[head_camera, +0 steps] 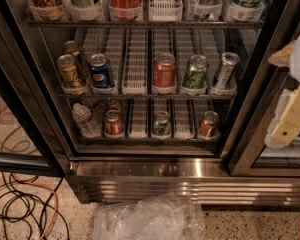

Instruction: Pick orange can from bottom shelf of fridge

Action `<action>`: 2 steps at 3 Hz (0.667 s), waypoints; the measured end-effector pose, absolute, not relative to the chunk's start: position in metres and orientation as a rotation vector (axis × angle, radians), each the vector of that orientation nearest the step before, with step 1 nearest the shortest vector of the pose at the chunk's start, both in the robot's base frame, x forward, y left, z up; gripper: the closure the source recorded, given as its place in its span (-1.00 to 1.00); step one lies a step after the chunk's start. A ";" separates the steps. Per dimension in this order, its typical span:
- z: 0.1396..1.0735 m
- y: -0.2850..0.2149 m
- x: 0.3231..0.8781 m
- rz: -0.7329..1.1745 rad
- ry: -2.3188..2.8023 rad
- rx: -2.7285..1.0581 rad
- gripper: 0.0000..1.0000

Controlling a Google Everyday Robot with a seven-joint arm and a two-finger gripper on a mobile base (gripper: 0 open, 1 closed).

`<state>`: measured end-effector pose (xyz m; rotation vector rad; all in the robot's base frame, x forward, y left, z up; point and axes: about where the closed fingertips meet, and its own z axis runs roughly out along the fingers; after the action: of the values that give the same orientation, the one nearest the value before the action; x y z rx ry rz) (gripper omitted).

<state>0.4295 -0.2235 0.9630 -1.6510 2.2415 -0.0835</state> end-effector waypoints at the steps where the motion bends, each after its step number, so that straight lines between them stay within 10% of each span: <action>1: 0.928 -0.226 0.399 0.010 2.275 -1.454 -1.00; 2: 0.870 -0.213 0.374 0.193 2.302 -1.235 -1.00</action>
Offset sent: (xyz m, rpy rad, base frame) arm -0.0829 0.0356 -0.2898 0.6675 0.0882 -0.4988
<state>0.3736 -0.2134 0.8700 -1.2353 2.3025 0.1930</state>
